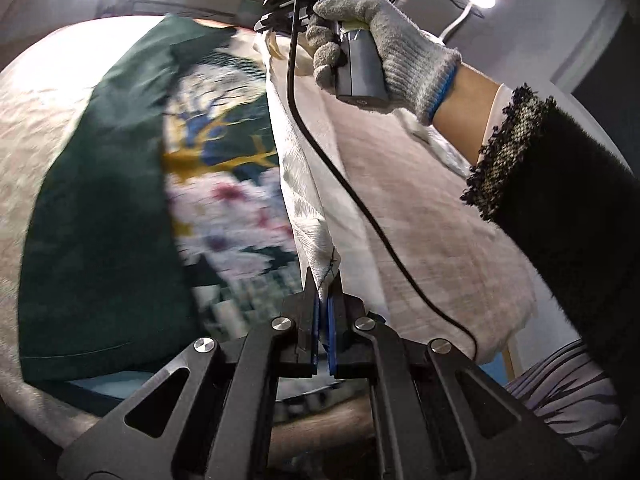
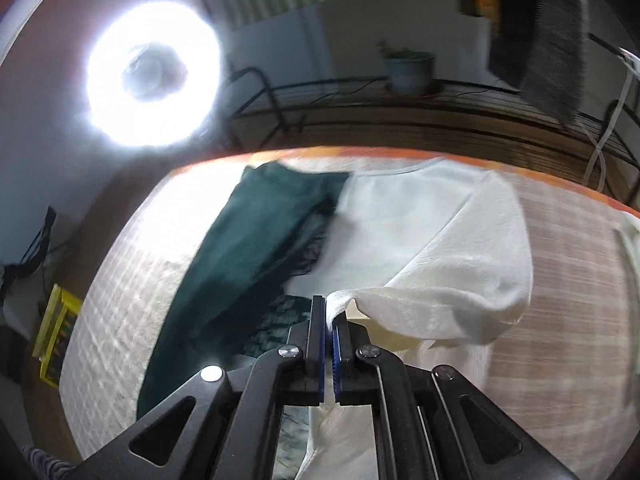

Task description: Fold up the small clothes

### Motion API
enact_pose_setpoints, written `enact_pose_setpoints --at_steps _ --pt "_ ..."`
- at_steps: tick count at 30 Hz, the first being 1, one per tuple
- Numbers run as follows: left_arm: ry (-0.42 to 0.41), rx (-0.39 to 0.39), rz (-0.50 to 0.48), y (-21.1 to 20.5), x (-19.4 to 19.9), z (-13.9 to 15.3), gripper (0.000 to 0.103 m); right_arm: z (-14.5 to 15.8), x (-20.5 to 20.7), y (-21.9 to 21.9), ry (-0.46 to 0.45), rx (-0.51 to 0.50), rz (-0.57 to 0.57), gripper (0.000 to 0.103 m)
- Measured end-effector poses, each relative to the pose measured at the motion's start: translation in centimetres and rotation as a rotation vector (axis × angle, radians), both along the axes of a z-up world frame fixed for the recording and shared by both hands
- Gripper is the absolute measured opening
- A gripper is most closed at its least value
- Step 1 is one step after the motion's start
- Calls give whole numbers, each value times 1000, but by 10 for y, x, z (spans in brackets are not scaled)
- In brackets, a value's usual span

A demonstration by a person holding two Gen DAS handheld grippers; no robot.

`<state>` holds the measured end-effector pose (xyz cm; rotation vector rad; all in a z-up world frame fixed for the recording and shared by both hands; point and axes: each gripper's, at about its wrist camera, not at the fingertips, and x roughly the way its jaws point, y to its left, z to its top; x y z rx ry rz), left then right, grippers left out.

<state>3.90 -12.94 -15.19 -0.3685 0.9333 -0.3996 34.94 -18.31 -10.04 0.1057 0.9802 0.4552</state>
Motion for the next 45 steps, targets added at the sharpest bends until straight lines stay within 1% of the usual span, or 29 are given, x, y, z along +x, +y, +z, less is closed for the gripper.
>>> enact_pose_setpoints --at_steps 1,3,4,5,7,8,9,11,13,15,17,21,23,25,27,28,29,31,33,34,35,37,38,39,42,45 --pt "12 6 11 4 2 -4 0 -4 1 8 9 5 13 0" --pt "39 3 29 10 4 -11 0 -13 5 22 43 12 36 6" --pt "50 -3 37 14 5 -14 0 -19 6 26 73 16 44 13" --pt "52 -4 43 17 5 -15 0 -22 8 28 104 36 57 25" --pt "47 -3 51 21 4 -16 0 -17 9 18 123 118 76 26" --pt "43 -1 55 23 3 -17 0 -10 10 7 116 166 73 26" --pt "42 -2 58 25 2 -17 0 -3 11 -4 106 209 62 28" --pt "50 -20 67 30 2 -19 0 14 14 -34 53 257 -25 37" --pt "57 -29 71 32 1 -21 0 20 20 -66 40 288 -133 39" --pt "60 -34 67 33 1 -21 0 16 24 -92 48 316 -222 39" --pt "59 -32 68 34 2 -22 0 5 27 -100 81 292 -257 39" --pt "59 -30 66 35 4 -23 0 -16 35 -91 137 203 -262 39" --pt "62 -28 66 35 5 -24 0 -23 41 -85 139 135 -267 40" --pt "64 -26 62 34 4 -24 0 -27 44 -81 130 90 -264 42" --pt "65 -29 60 34 5 -25 0 -29 47 -81 125 46 -264 42" --pt "66 -31 58 35 5 -25 0 -29 48 -83 118 36 -274 45" --pt "66 -33 59 34 5 -25 0 -28 49 -85 113 47 -280 56" --pt "70 -38 58 35 6 -26 0 -26 48 -93 101 71 -294 68" --pt "76 -44 60 35 8 -27 0 -28 48 -95 107 58 -278 66" --pt "78 -47 60 35 9 -27 0 -33 48 -92 115 45 -262 60" --pt "79 -48 59 35 9 -27 0 -37 49 -90 125 28 -244 39" --pt "80 -48 56 35 9 -28 0 -42 51 -84 153 15 -210 13" --pt "80 -51 56 34 9 -28 0 -40 51 -82 149 15 -200 4" --pt "81 -53 54 34 9 -28 0 -34 52 -79 137 25 -181 1" --pt "80 -58 49 33 10 -29 0 -10 62 -66 113 40 -141 0" --pt "81 -67 42 32 11 -29 0 9 81 -42 121 64 -106 0"
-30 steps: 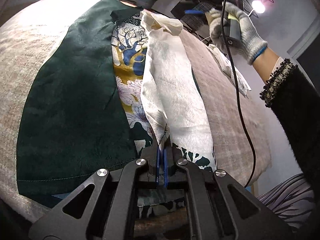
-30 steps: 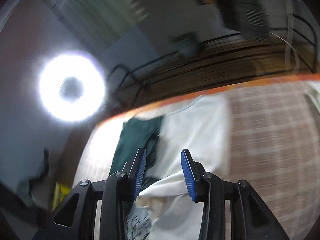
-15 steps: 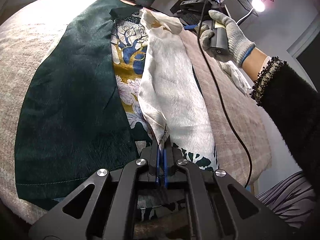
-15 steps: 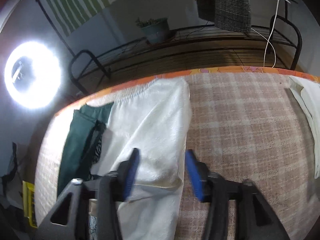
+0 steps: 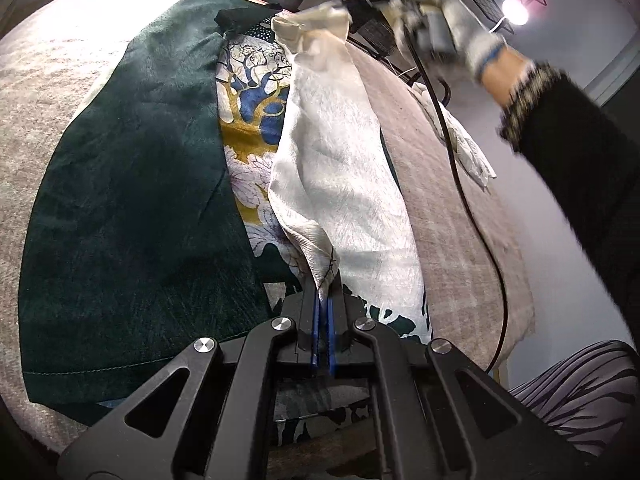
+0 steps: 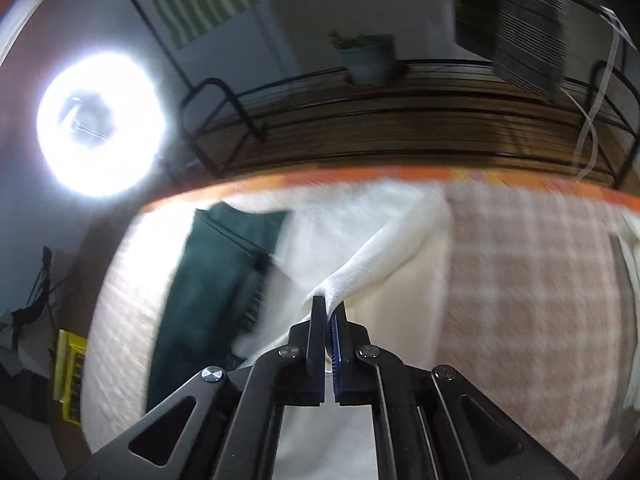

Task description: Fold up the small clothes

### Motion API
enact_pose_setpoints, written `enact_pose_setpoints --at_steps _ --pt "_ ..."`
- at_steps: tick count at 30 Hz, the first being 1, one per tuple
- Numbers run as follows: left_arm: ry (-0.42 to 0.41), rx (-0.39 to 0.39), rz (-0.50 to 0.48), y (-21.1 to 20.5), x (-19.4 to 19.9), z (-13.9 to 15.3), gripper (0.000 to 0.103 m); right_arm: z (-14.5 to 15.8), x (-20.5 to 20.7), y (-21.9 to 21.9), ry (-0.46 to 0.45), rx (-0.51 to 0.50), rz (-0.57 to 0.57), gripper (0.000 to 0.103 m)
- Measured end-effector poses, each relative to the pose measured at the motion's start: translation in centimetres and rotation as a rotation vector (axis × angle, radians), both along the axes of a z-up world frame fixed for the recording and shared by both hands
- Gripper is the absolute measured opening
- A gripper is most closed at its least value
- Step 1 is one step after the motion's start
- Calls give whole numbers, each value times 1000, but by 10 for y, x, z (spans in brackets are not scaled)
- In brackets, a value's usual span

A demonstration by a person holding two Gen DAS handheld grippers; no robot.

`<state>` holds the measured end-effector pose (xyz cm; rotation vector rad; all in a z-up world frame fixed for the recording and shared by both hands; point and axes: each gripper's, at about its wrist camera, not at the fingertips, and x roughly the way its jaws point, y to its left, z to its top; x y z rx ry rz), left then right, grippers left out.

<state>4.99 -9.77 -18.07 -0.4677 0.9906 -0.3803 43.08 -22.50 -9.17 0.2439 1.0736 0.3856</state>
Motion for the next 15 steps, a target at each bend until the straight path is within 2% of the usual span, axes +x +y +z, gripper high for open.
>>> enact_pose_setpoints --at_steps 5,7,8,10,11,15 --pt "0 -7 -7 0 1 -1 0 1 37 37 55 82 -16 0" --pt "1 -8 -9 0 2 -1 0 -8 50 51 58 116 -33 7" --pt "2 -9 -10 0 3 -1 0 -13 55 56 68 140 -34 28" --pt "3 -9 -12 1 3 -1 0 -22 63 66 108 234 -4 60" --pt "4 -10 -11 1 3 -1 0 -22 62 70 107 253 2 58" --pt "13 -22 -9 4 3 -2 0 0 38 68 7 174 34 54"
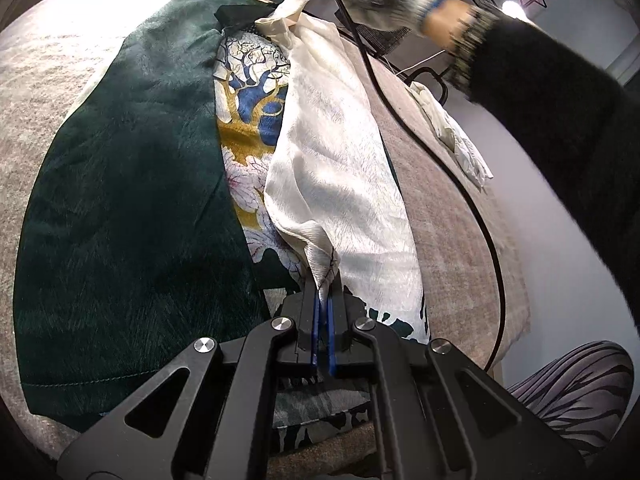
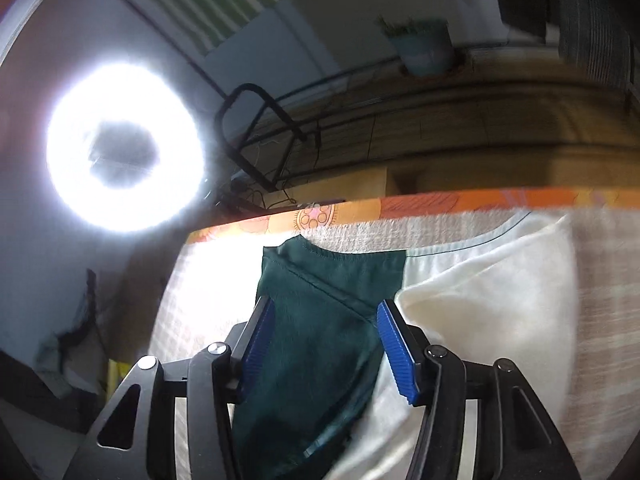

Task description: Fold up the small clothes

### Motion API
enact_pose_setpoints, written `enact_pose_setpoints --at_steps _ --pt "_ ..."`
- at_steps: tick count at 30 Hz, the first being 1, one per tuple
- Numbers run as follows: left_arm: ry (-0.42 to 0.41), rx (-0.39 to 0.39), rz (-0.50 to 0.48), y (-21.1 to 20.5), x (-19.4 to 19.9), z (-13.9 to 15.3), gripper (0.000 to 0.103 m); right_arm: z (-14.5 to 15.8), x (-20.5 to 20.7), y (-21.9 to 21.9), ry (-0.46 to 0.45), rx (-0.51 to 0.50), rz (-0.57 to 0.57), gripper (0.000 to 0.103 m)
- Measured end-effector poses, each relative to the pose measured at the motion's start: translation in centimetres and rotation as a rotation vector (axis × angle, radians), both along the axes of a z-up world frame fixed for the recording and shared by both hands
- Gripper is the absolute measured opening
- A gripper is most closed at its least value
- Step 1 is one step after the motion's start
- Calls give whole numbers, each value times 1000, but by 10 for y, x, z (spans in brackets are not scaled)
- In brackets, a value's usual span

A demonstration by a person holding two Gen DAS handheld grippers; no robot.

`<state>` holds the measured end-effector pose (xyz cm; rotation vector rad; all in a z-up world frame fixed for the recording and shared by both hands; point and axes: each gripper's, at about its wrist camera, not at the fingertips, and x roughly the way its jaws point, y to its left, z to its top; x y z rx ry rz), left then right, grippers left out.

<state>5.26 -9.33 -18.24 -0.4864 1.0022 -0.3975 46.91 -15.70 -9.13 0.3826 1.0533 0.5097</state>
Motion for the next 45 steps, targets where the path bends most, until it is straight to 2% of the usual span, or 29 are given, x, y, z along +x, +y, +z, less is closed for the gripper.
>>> enact_pose_setpoints --at_steps 3,6,11,12,13,14,16,18,21,24,29,37,42,43,44,45 --pt "5 -2 1 1 -2 1 0 26 -33 -23 -61 9 -1 53" --pt "-19 37 -7 -1 -9 6 0 50 -72 -50 -114 15 -2 53" --pt "-71 91 -17 3 -28 19 2 77 -159 -103 -145 60 -13 53" --pt "-82 98 -21 3 -33 23 5 80 -178 -110 -148 55 -10 53" --pt "-101 106 -25 4 -39 27 15 83 -199 -115 -154 39 -4 53" --pt "-114 115 -27 4 -44 31 31 84 -220 -118 -165 19 5 53" --pt "-142 127 -40 6 -56 40 37 83 -258 -125 -175 3 31 53" --pt "-160 152 -55 6 -65 48 37 76 -292 -123 -173 -19 60 53" --pt "-191 203 -38 23 -82 58 38 55 -337 -113 -149 -115 84 53" --pt "-167 234 13 51 -83 59 39 29 -366 -113 -103 -156 98 53" --pt "-51 242 112 99 -65 48 39 -13 -390 -123 34 -115 112 53" --pt "99 179 102 118 -49 14 39 -53 -418 -119 167 -51 150 53" --pt "103 153 73 117 -47 14 39 -65 -427 -120 206 10 153 52" --pt "105 145 61 116 -47 14 39 -66 -428 -120 212 22 159 49" --pt "110 139 52 115 -45 13 33 -67 -428 -119 220 38 165 44" --pt "118 132 42 114 -43 12 27 -70 -429 -118 233 56 171 42"
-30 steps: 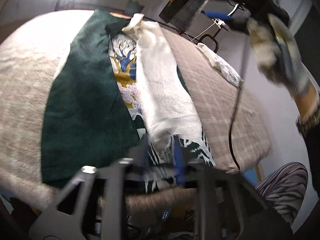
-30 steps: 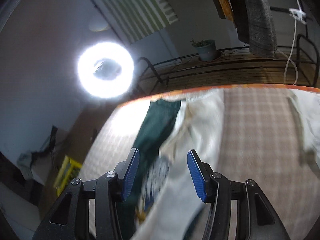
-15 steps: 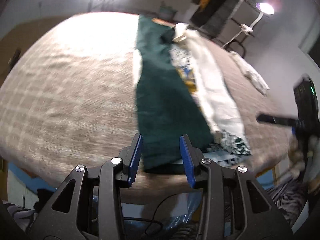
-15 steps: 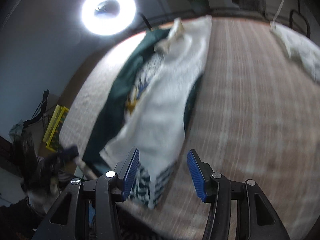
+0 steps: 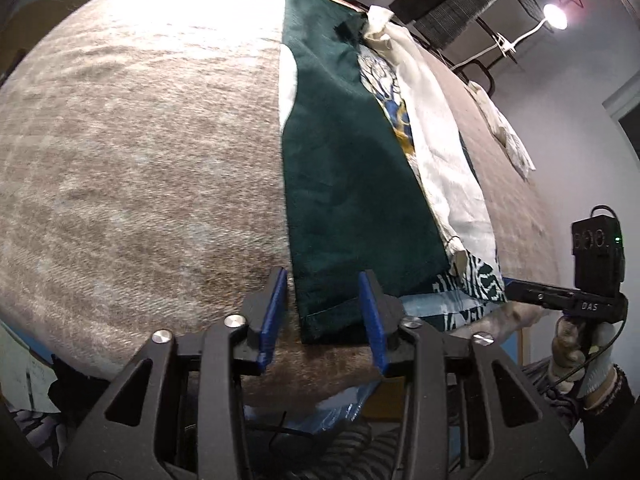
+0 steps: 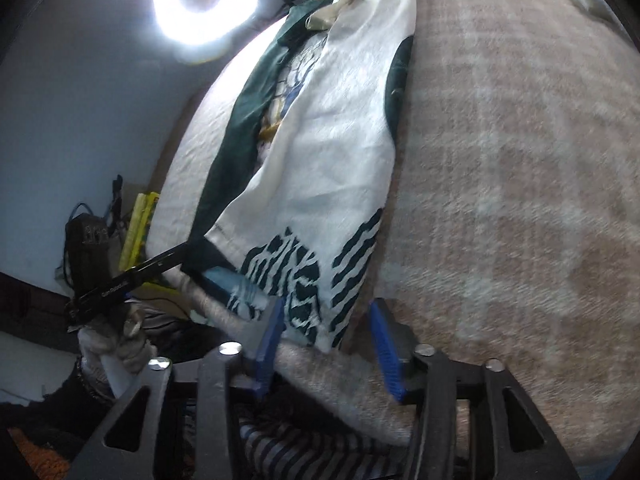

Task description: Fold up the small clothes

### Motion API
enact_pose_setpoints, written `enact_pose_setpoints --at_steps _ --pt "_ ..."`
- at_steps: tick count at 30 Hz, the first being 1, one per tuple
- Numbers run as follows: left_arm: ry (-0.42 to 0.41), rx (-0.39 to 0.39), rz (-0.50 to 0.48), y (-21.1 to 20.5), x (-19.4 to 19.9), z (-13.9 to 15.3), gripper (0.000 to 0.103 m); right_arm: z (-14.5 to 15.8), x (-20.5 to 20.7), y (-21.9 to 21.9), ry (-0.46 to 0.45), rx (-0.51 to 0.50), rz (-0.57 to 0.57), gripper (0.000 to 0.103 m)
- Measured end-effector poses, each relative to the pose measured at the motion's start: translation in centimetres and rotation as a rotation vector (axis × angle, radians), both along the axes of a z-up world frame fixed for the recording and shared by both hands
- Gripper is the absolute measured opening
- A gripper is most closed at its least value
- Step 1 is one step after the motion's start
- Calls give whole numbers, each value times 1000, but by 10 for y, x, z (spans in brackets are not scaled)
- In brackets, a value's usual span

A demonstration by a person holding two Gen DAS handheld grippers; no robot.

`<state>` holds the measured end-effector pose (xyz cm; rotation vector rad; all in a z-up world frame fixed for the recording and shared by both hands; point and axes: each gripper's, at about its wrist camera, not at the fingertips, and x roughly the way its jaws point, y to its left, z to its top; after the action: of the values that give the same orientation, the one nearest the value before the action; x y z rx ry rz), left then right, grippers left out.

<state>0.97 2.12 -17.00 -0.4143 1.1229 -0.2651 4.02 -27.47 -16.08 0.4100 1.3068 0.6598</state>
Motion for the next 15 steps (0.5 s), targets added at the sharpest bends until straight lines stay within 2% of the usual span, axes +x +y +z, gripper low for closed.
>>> enact_pose_setpoints --at_steps 1,2,5,7,10,15 --pt "14 -6 -9 -1 2 -2 12 -1 -1 2 6 13 1 42" --pt "23 -10 -14 -2 4 -3 6 -1 -1 3 -1 16 2 37" --pt "32 -31 -16 -1 7 -2 2 -5 4 4 33 62 5 11" --pt "34 -56 -12 0 9 2 1 -8 4 5 47 88 -8 4" --pt "31 -90 -7 4 13 8 1 -2 5 1 32 135 -27 2" --pt "-7 -104 1 9 25 27 0 15 14 -8 -6 208 -86 0"
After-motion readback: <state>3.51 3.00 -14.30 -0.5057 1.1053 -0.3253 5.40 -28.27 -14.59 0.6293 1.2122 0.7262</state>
